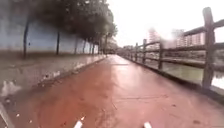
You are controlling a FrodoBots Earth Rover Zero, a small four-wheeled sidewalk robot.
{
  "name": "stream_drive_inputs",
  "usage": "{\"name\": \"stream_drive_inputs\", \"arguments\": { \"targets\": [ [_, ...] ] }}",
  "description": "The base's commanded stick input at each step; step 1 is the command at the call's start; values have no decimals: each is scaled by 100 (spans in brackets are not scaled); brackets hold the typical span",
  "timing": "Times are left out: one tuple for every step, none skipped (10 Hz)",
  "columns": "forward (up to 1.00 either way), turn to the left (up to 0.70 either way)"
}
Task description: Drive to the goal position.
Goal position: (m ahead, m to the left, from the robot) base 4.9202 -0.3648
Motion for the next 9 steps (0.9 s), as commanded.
{"name": "stream_drive_inputs", "arguments": {
  "targets": [
    [50,0],
    [50,0],
    [50,0],
    [50,0],
    [50,0],
    [50,0],
    [50,0],
    [50,0],
    [50,0]
  ]
}}
